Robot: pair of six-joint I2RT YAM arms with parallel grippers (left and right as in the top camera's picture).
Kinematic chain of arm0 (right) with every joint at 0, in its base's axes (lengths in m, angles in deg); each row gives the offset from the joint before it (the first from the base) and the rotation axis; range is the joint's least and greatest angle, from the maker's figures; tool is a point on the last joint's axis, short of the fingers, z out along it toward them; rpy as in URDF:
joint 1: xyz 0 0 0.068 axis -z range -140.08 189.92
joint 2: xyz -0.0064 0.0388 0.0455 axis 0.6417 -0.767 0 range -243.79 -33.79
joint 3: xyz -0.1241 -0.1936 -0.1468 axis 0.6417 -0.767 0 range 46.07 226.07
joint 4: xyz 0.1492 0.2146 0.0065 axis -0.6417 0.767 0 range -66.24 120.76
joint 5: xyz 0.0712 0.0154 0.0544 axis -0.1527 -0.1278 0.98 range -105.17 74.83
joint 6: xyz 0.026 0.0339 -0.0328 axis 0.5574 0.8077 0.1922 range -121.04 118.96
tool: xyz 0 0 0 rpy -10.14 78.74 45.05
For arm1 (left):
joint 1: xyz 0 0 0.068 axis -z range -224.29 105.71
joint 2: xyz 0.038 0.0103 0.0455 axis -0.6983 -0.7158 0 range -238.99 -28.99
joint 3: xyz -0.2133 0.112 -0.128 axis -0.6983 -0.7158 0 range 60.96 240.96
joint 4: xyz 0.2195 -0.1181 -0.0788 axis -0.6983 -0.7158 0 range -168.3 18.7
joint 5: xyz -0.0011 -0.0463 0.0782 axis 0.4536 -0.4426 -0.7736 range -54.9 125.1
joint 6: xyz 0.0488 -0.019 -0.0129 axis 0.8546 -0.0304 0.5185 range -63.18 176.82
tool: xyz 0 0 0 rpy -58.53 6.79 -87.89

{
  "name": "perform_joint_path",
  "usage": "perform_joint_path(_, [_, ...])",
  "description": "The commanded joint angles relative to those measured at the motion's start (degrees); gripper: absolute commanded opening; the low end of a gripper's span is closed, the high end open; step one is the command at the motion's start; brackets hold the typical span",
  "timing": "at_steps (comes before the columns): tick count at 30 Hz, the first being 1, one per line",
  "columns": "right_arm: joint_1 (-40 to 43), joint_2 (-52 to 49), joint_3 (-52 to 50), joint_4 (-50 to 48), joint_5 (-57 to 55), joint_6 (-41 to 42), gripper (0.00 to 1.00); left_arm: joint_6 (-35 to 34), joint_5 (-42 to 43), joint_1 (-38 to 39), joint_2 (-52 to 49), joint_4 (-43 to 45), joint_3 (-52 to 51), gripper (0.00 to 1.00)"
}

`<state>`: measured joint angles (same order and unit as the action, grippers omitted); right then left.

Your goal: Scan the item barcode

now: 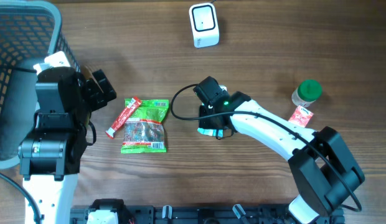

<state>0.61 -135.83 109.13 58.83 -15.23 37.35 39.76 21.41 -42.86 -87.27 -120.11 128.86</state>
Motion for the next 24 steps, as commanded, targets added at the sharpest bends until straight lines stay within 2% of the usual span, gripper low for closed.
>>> perform_joint_path(1, [-0.7, -0.3, -0.9, -0.2, -1.9, 1.1, 0.24, 0.3, -0.5, -0.3, 0.0, 0.2, 0.8, 1.0])
perform_joint_path(10, [-1.6, -7.3, -0.8, -0.5, -3.3, 2.1, 0.25, 0.3, -0.5, -0.3, 0.0, 0.2, 0.8, 1.0])
perform_joint_path(16, [-1.6, -7.1, -0.5, -0.5, -2.4, 2.1, 0.56, 0.3, -0.5, -0.3, 0.0, 0.2, 0.8, 1.0])
perform_joint_path(21, [-1.5, -7.1, -0.4, -0.4, -1.1, 1.3, 0.69, 0.3, -0.5, -0.3, 0.0, 0.2, 0.8, 1.0])
perform_joint_path(24, [-1.5, -6.8, 1.3, 0.1, 1.0, -3.3, 0.72, 0.3, -0.5, -0.3, 0.0, 0.2, 0.8, 1.0])
